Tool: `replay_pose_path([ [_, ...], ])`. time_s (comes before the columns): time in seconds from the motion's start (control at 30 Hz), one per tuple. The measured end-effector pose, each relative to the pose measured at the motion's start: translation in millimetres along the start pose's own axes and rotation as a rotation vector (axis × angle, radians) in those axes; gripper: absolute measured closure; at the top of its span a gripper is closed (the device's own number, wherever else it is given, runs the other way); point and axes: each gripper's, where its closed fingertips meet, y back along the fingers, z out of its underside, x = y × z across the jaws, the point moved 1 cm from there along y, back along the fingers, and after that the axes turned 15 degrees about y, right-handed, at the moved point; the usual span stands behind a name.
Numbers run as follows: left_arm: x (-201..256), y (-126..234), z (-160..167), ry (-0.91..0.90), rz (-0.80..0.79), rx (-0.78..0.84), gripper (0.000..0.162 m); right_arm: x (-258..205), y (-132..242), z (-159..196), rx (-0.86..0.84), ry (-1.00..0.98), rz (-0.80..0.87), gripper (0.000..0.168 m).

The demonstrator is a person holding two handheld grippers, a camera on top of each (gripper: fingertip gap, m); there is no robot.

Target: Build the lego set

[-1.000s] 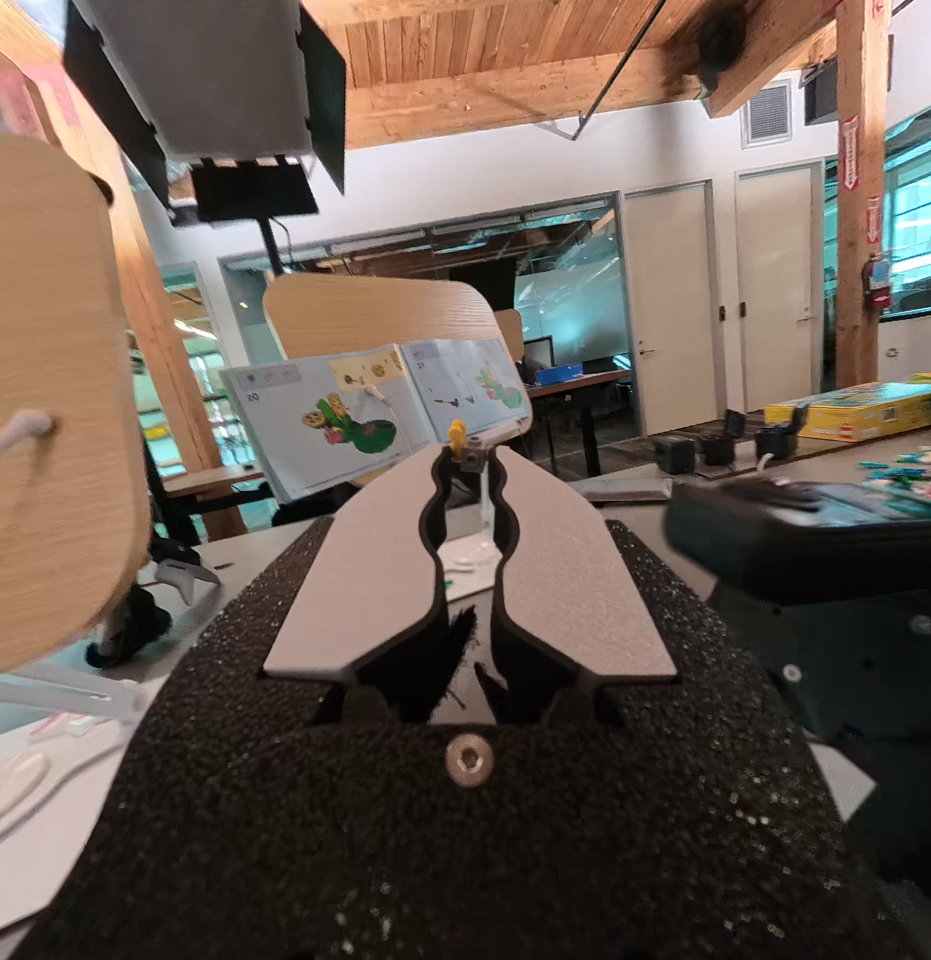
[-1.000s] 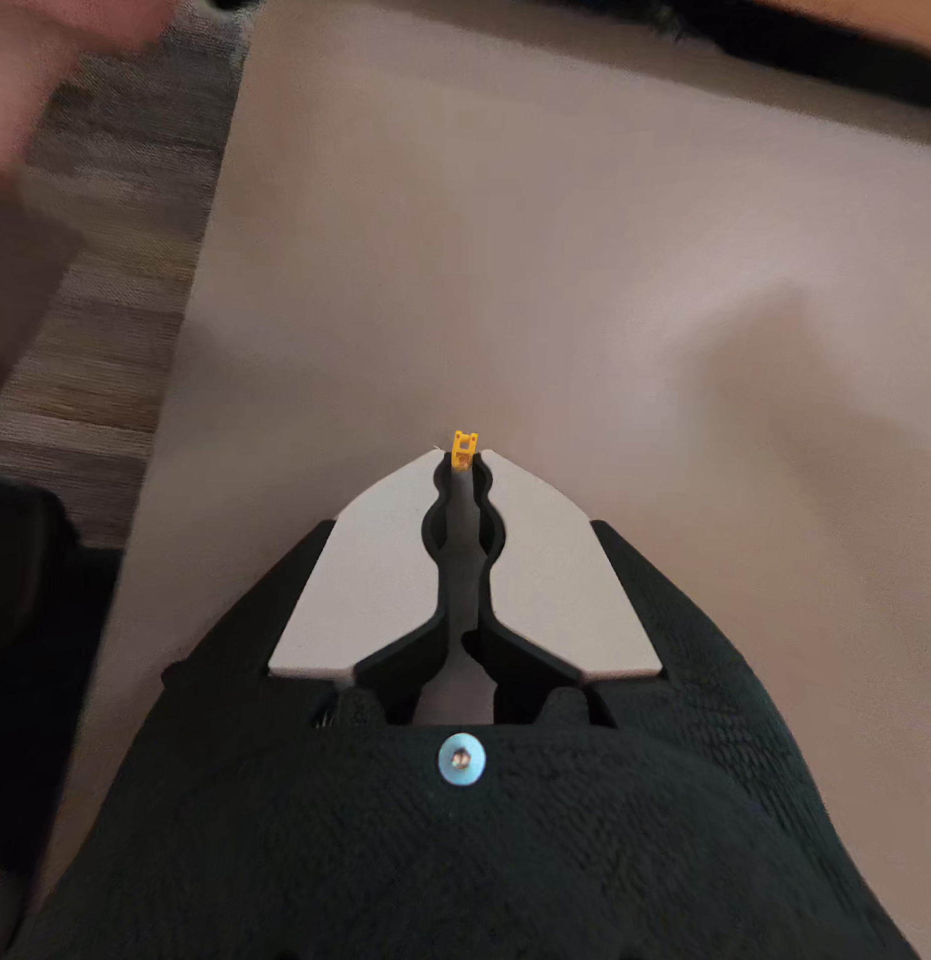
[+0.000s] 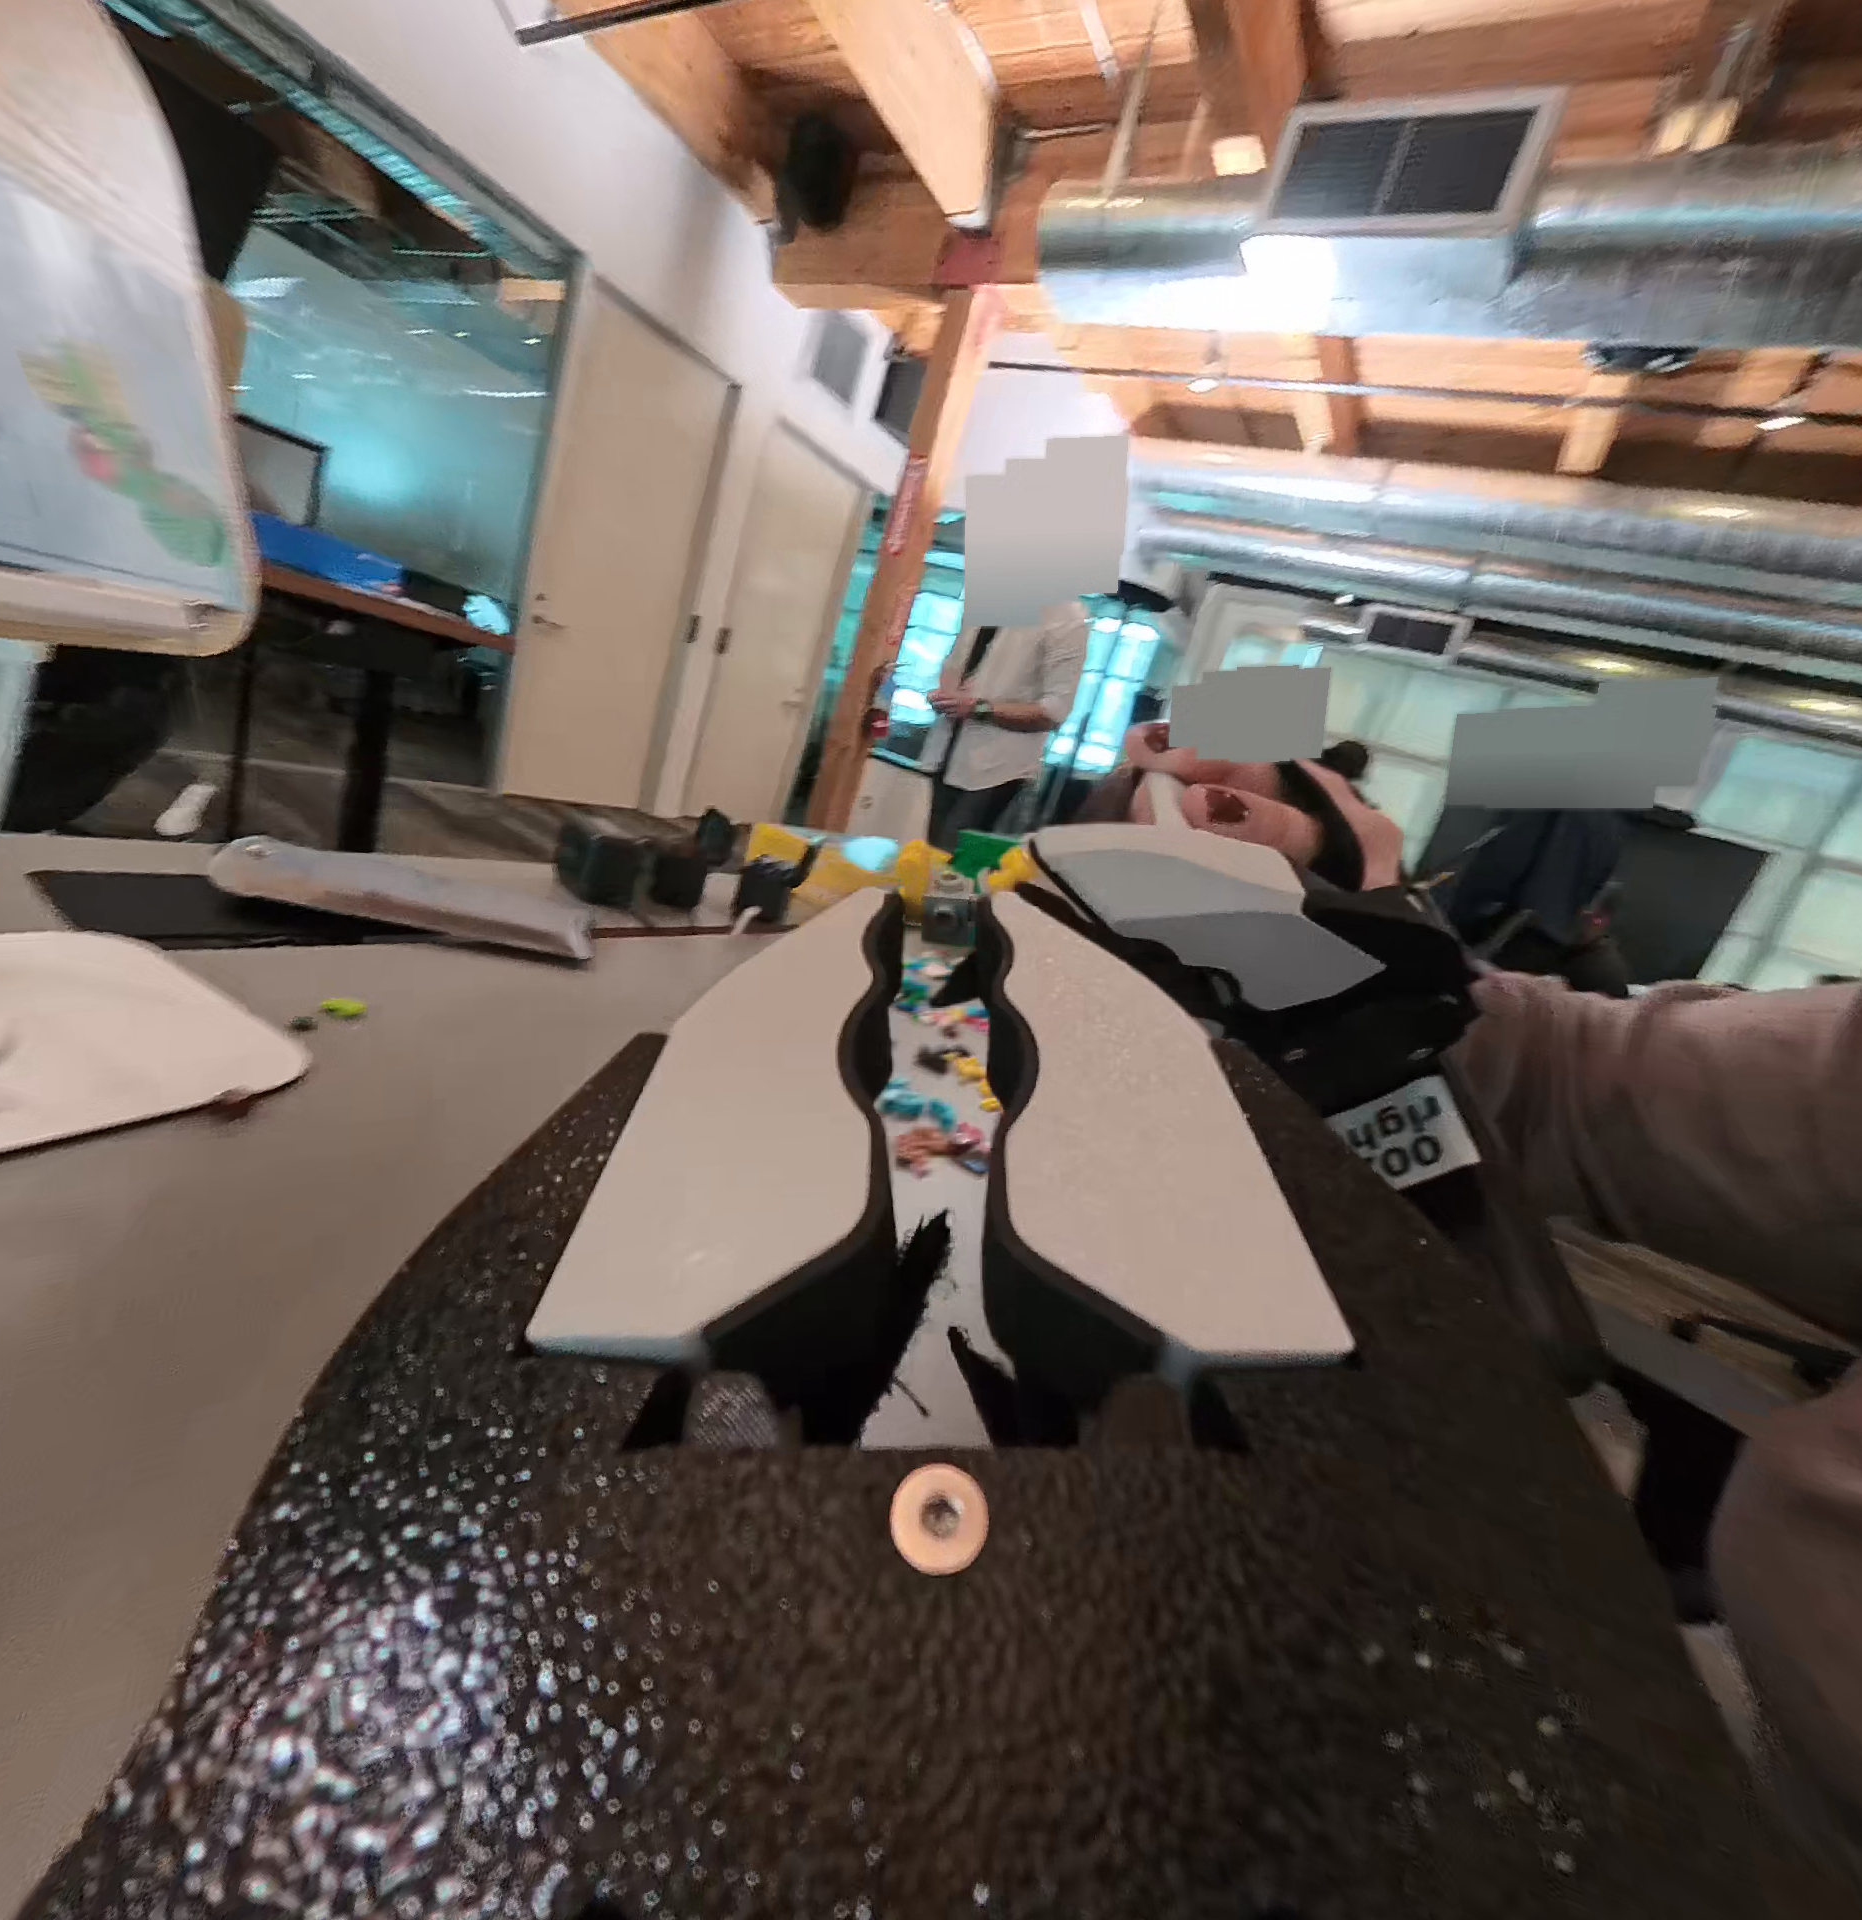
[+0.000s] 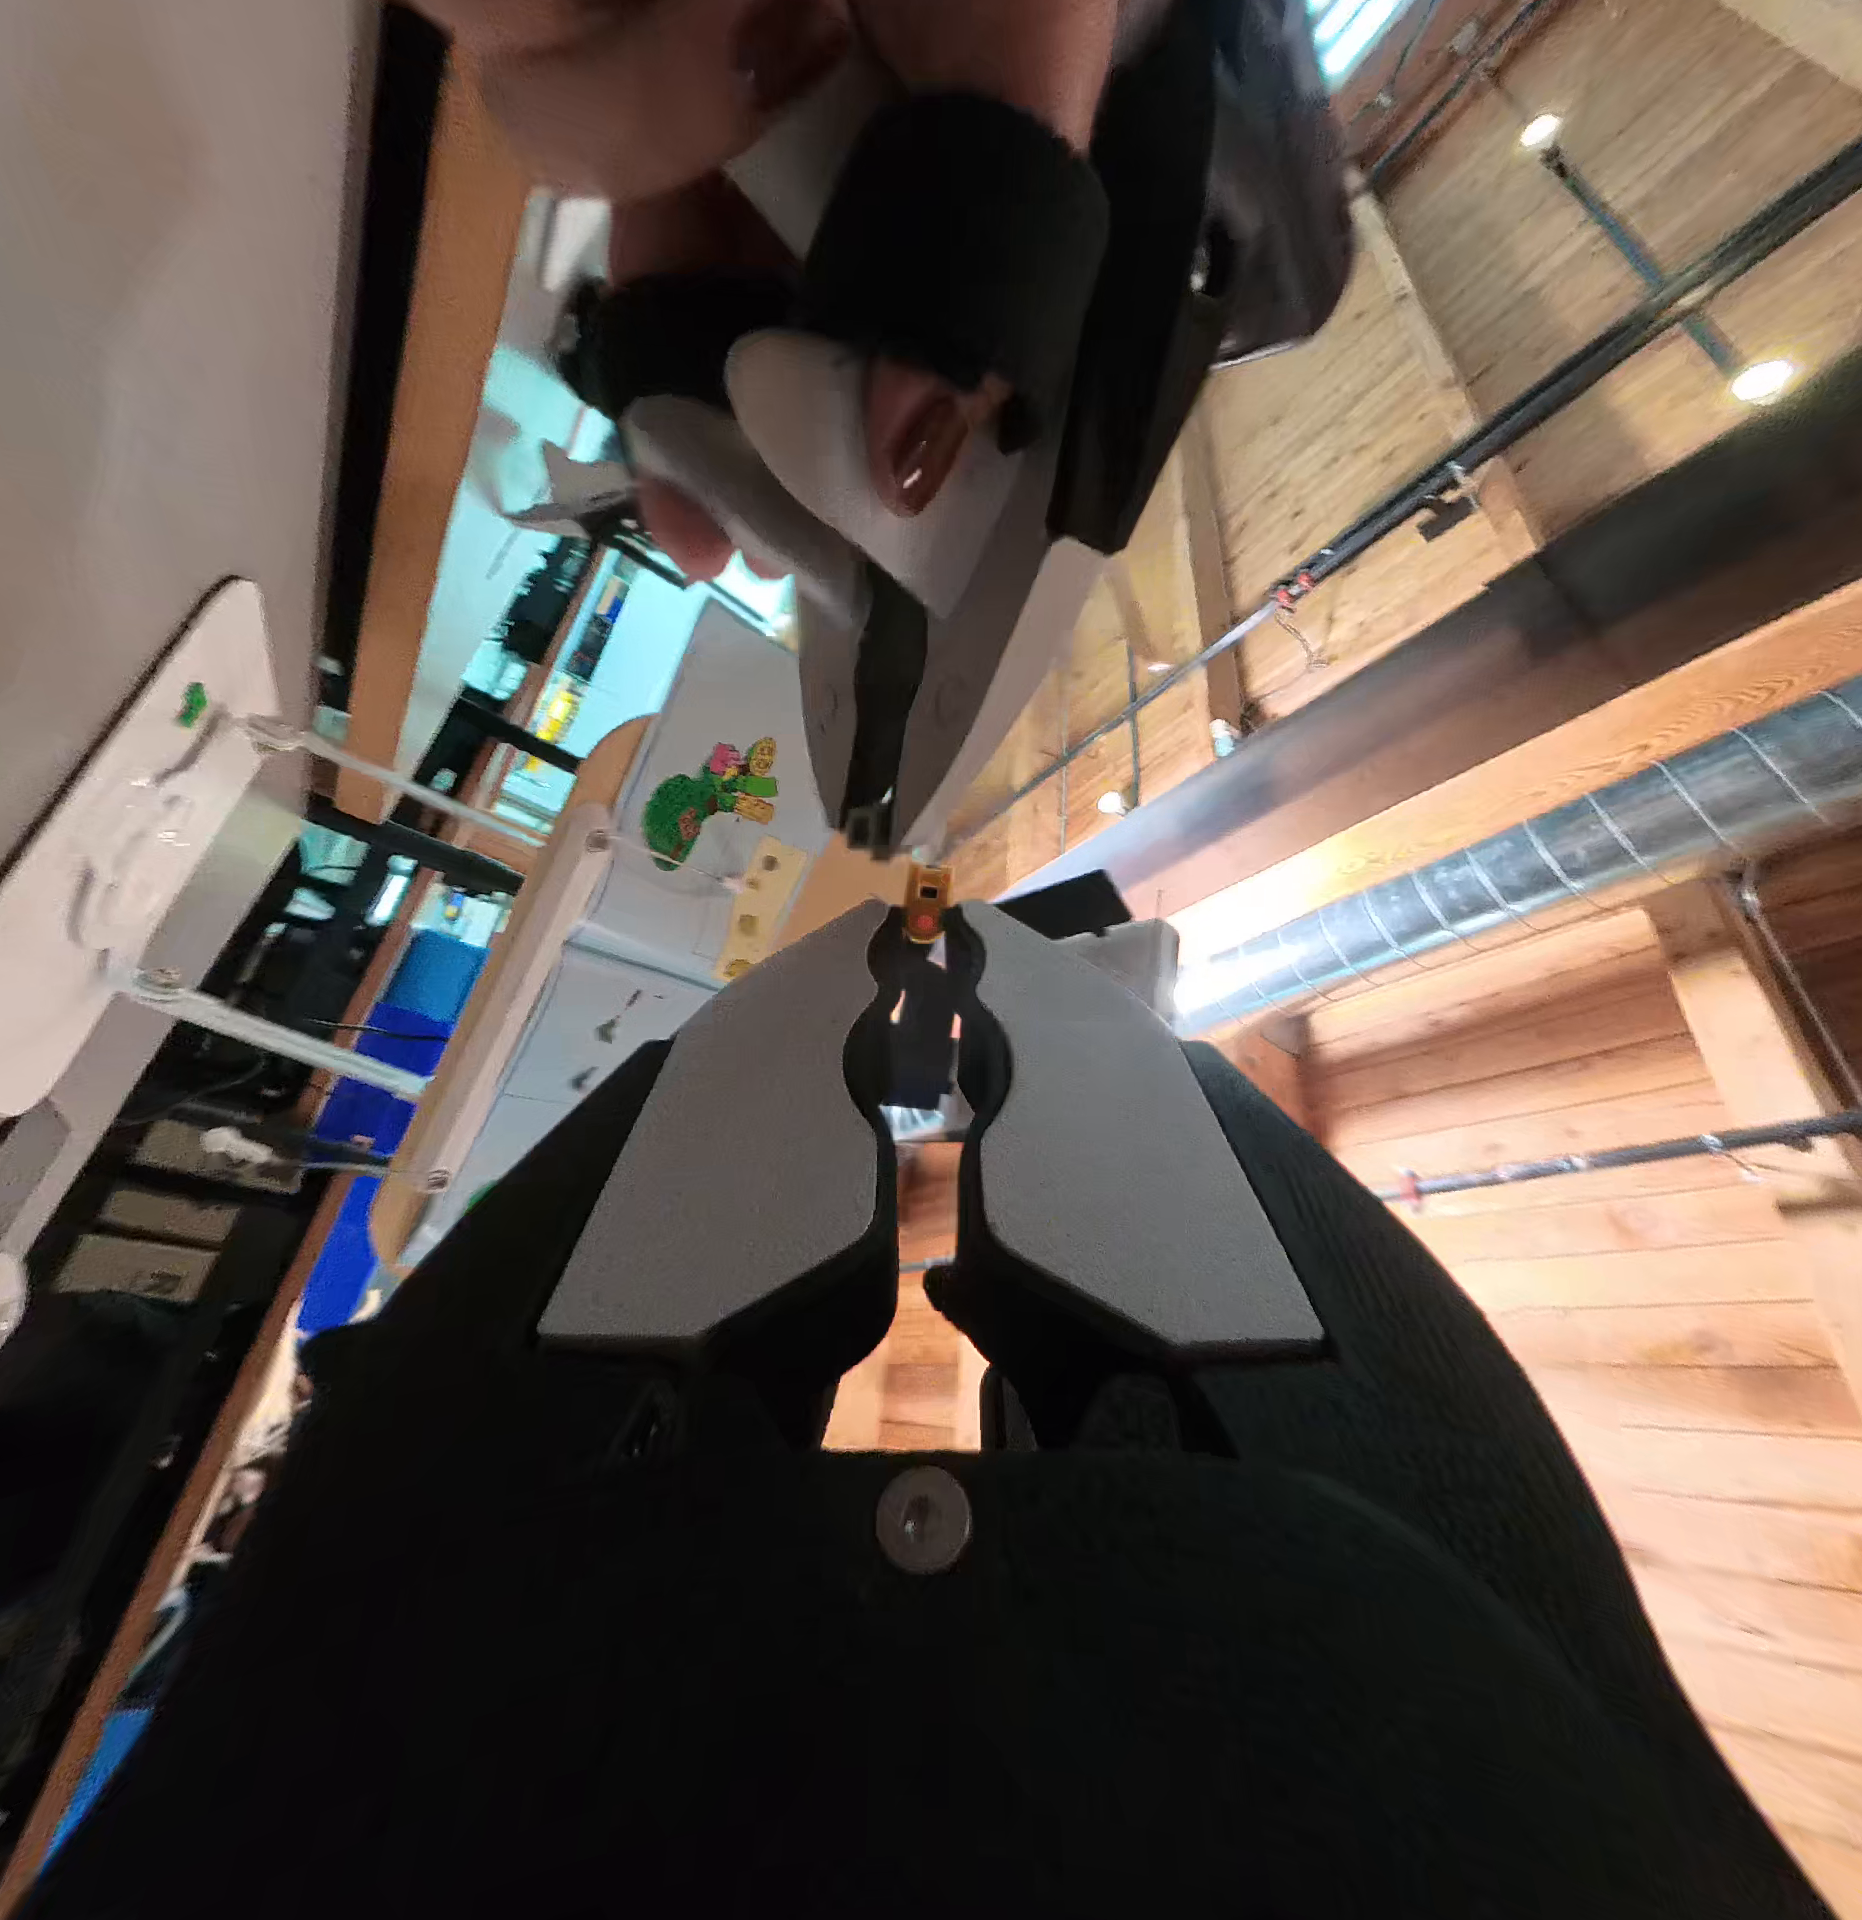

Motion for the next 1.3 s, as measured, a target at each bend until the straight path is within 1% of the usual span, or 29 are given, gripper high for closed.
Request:
replay_pose_path([
  [0.07,-14.7,8.3,-2.7,-0.029,-0.099,0.002,0.149,-18.2,2.0,-6.4,0.053,0.036,-0.066,0.163],
  [0.13,-26.5,18.4,-7.2,-0.059,-0.182,0.013,0.149,-46.6,8.9,-26.4,0.168,0.139,-0.164,0.163],
  [0.17,-29.8,22.7,-10.1,-0.064,-0.204,0.026,0.149,-63.3,15.8,-41.5,0.254,0.196,-0.227,0.162],
  [0.23,-31.7,28.1,-15.3,-0.059,-0.214,0.055,0.149,-84.8,30.8,-70.4,0.410,0.304,-0.274,0.162],
  [0.33,-34.8,31.4,-17.1,-0.056,-0.229,0.064,0.149,-107.5,46.3,-97.5,0.555,0.415,-0.362,0.162],
  [0.47,-34.4,29.3,-15.8,-0.060,-0.226,0.056,0.149,-122.0,50.5,-112.1,0.619,0.555,-0.442,0.162],
  [0.57,-33.5,27.6,-14.7,-0.072,-0.227,0.045,0.149,-123.4,57.0,-124.4,0.687,0.618,-0.457,0.163],
  [0.77,-33.8,28.3,-15.3,-0.071,-0.224,0.049,0.149,-108.6,63.4,-141.2,0.728,0.556,-0.432,0.163],
  [0.83,-34.6,28.1,-14.6,-0.066,-0.223,0.047,0.149,-103.6,67.4,-142.0,0.747,0.420,-0.476,0.160],
  [0.9,-34.8,28.0,-14.5,-0.066,-0.221,0.048,0.149,-99.9,73.0,-136.0,0.744,0.244,-0.575,0.147],
  [0.93,-34.5,28.0,-14.8,-0.066,-0.218,0.049,0.149,-98.2,73.5,-130.5,0.718,0.151,-0.622,0.143],
  [1.0,-33.3,28.0,-15.9,-0.068,-0.212,0.056,0.149,-96.8,70.6,-116.6,0.640,-0.018,-0.689,0.141],
  [1.03,-32.8,27.7,-16.2,-0.067,-0.208,0.058,0.149,-96.2,68.0,-109.8,0.588,-0.139,-0.726,0.146],
  [1.07,-32.1,27.2,-16.3,-0.067,-0.204,0.059,0.149,-96.3,67.1,-105.1,0.531,-0.322,-0.802,0.150],
  [1.1,-31.2,26.5,-16.4,-0.068,-0.200,0.060,0.149,-95.8,66.2,-103.3,0.461,-0.576,-0.910,0.154],
  [1.2,-28.7,23.6,-16.0,-0.071,-0.187,0.061,0.149,-87.9,69.5,-112.7,0.268,-1.433,-1.376,0.156],
  [1.23,-28.1,22.7,-15.6,-0.072,-0.185,0.059,0.149,-86.1,66.3,-112.8,0.186,-1.658,-1.486,0.156],
  [1.27,-27.7,22.1,-15.1,-0.075,-0.183,0.056,0.149,-85.5,63.1,-112.4,0.125,-1.822,-1.571,0.157],
  [1.3,-27.6,21.8,-14.6,-0.077,-0.183,0.054,0.149,-89.7,61.5,-111.6,0.041,-1.921,-1.654,0.158],
])
